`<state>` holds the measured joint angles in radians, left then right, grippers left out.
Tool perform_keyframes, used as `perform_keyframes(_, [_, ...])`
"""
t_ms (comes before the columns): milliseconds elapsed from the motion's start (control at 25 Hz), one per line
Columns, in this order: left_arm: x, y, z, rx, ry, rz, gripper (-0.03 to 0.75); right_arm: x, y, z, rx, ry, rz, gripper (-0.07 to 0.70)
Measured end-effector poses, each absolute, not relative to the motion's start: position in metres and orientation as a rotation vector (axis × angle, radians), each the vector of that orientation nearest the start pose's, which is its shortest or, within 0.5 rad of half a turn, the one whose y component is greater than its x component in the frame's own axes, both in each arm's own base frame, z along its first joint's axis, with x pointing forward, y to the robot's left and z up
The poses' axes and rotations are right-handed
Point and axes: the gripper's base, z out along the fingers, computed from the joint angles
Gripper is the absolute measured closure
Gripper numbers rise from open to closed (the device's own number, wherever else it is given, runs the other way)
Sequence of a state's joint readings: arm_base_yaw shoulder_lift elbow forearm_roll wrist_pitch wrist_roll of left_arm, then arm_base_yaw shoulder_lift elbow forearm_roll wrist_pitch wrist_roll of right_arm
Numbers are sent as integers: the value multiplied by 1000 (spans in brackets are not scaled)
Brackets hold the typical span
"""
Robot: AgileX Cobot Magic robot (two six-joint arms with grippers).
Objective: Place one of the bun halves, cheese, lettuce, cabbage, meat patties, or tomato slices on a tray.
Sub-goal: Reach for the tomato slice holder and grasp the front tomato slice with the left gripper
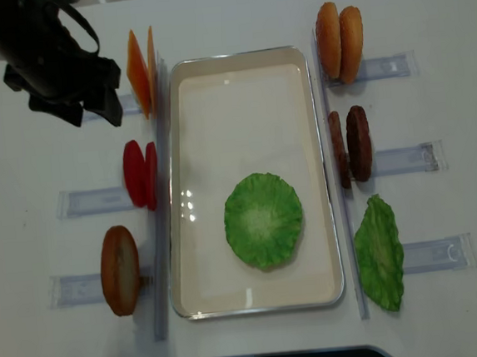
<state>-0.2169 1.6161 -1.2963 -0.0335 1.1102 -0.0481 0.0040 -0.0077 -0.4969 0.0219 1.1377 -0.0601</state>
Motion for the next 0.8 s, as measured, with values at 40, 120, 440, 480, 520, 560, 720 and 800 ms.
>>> perform_keyframes(40, [312, -77, 278, 233, 2910, -95, 192, -9, 2, 270, -70, 2115, -7, 202])
perform_keyframes(120, [309, -88, 278, 249, 2910, -105, 192, -9, 2, 270, -70, 2115, -7, 202])
perform_keyframes(440, [301, -127, 268, 266, 2948, -120, 192, -9, 2, 270, -70, 2115, -7, 202])
perform_keyframes(480, [300, -130, 265, 267, 2955, -117, 192, -9, 2, 270, -70, 2115, -7, 202])
perform_keyframes(520, [301, -132, 262, 270, 2964, -111, 192, -9, 2, 270, -70, 2115, -7, 202])
perform_keyframes(560, [302, -133, 259, 263, 2974, -106, 192, -9, 2, 270, -70, 2115, -7, 202])
perform_keyframes(720, [306, -134, 247, 235, 3007, -66, 192, -9, 2, 270, -70, 2115, -7, 202])
perform_keyframes(800, [308, -134, 242, 233, 3019, -45, 192, -9, 2, 270, -70, 2115, -7, 202])
